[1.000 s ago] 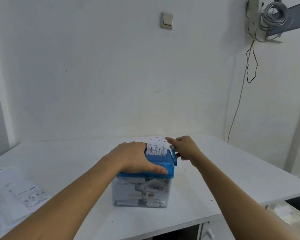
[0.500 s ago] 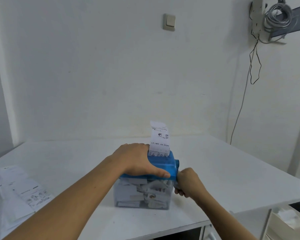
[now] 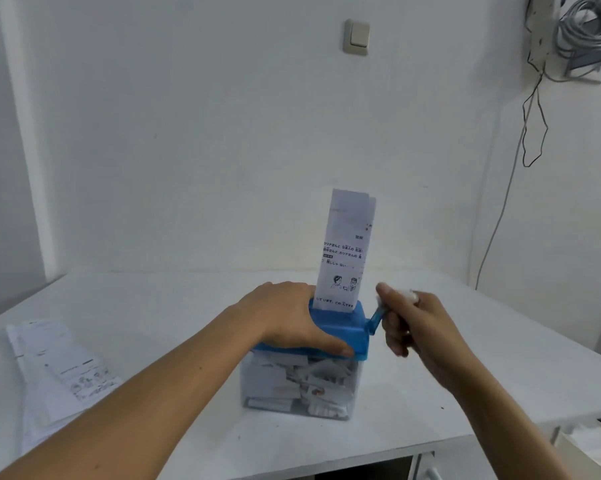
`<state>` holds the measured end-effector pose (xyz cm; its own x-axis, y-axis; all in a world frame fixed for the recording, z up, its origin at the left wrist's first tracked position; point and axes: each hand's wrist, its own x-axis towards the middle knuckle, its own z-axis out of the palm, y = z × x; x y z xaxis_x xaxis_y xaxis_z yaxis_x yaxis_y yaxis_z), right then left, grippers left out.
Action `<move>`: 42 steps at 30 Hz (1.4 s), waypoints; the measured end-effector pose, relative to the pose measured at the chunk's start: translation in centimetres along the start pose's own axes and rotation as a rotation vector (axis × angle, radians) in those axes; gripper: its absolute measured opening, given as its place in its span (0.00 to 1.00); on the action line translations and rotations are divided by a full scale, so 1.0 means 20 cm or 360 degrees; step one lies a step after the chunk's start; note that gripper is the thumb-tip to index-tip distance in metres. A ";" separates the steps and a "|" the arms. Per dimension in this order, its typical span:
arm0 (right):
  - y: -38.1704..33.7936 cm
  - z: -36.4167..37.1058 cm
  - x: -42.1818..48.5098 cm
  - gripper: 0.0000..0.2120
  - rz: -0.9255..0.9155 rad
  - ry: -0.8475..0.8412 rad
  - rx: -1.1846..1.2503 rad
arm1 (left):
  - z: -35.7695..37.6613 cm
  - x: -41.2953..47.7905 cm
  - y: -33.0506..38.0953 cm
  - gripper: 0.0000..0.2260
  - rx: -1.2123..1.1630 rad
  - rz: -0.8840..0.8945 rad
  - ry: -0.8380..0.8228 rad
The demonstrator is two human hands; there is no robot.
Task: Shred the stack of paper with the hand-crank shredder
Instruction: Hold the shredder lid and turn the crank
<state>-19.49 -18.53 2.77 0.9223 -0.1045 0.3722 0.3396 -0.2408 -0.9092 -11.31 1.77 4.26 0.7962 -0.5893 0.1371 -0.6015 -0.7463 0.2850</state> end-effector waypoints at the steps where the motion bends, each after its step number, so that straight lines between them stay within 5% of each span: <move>1: 0.00 0.00 0.04 0.22 0.0005 0.0028 -0.0018 | 0.00 0.00 0.00 0.37 -0.0008 0.0003 0.0004; 10: 0.20 0.06 0.37 0.13 -0.0025 0.0389 -0.0331 | 0.01 0.01 0.00 0.40 0.0075 0.0018 0.0022; 21: 0.53 0.15 0.15 0.21 0.0339 0.0371 -0.0576 | 0.00 -0.01 0.01 0.37 0.0126 0.0010 0.0044; 27: 0.45 0.18 -0.03 0.27 0.0410 0.0310 -0.0558 | -0.01 -0.01 0.01 0.39 0.0153 -0.0029 0.0003; 37: 0.00 0.00 -0.13 0.19 0.0295 -0.0147 -0.0164 | -0.02 0.00 0.02 0.42 0.0086 -0.0116 -0.0128; 42: -0.03 0.04 0.08 0.22 0.0191 0.0231 -0.0153 | -0.01 0.00 0.01 0.44 0.0073 -0.0118 -0.0088</move>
<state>-18.02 -17.74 3.72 0.9165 -0.2741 0.2914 0.2031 -0.3087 -0.9292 -11.44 1.70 4.53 0.8346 -0.5471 0.0645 -0.5444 -0.8011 0.2487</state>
